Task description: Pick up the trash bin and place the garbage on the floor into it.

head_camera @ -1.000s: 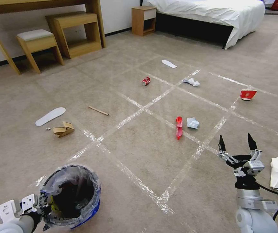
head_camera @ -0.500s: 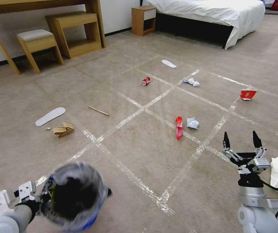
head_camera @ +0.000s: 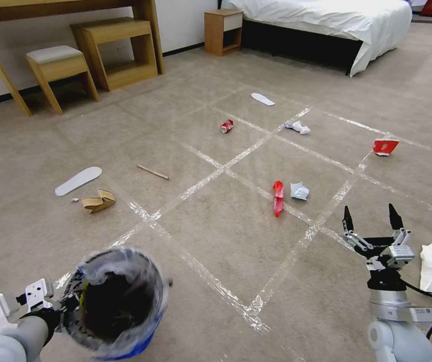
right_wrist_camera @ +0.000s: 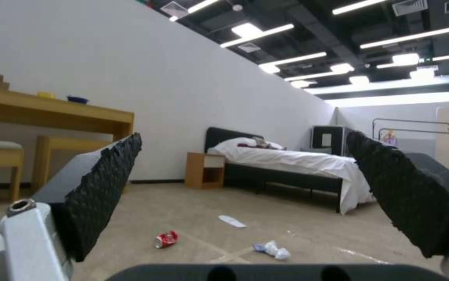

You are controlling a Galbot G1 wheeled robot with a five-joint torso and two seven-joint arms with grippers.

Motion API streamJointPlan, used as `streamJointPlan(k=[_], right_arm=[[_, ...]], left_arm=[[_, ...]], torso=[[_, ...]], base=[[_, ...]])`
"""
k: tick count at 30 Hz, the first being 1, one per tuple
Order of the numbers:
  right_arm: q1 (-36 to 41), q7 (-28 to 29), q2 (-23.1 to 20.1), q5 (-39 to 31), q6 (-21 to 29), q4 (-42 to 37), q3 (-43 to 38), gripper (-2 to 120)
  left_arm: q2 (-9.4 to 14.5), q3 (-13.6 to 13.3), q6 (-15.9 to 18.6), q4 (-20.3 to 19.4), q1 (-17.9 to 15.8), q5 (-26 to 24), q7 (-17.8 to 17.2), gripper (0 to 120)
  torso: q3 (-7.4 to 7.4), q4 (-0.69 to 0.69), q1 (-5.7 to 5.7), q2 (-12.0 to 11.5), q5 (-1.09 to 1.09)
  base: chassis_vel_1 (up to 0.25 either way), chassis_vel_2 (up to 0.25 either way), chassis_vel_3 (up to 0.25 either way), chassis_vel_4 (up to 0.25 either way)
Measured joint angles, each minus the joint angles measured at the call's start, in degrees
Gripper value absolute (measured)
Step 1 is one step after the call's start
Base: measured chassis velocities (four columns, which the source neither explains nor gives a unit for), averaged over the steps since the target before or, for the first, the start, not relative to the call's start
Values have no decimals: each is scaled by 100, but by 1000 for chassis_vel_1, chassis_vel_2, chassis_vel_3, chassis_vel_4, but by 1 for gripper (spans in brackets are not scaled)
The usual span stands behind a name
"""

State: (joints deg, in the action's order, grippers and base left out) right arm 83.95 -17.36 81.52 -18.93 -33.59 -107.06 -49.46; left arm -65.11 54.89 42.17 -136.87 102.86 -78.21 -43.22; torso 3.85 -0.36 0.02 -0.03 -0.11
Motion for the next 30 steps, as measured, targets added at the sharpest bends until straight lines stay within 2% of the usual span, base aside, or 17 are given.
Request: streamJointPlan(k=[2, 4, 5, 8, 30], right_arm=[[3, 4, -1, 0, -3, -21, 0, 100], [19, 69, -1, 72, 4, -74, 7, 100], [19, 69, -1, 72, 4, -74, 7, 100], [45, 77, 12, 311, -18, -96, 18, 100], [-3, 66, 56, 454, -39, -12, 119, 100]], left_arm=[[-25, 21, -3, -38, 4, -141, -101, 0], [-62, 24, -3, -70, -7, -632, -561, 0], [-62, 24, -3, -70, -7, -632, -561, 0], [-72, 78, -3, -70, -23, -1032, -954, 0], [-27, 255, -5, -59, -38, -1261, -1029, 0]], torso=[[0, 0, 0, 0, 0], [0, 0, 0, 0, 0], [0, 0, 0, 0, 0], [0, 0, 0, 0, 0], [0, 0, 0, 1, 0]], base=[[0, 0, 0, 0], [0, 0, 0, 0], [0, 0, 0, 0], [0, 0, 0, 0], [0, 0, 0, 0]])
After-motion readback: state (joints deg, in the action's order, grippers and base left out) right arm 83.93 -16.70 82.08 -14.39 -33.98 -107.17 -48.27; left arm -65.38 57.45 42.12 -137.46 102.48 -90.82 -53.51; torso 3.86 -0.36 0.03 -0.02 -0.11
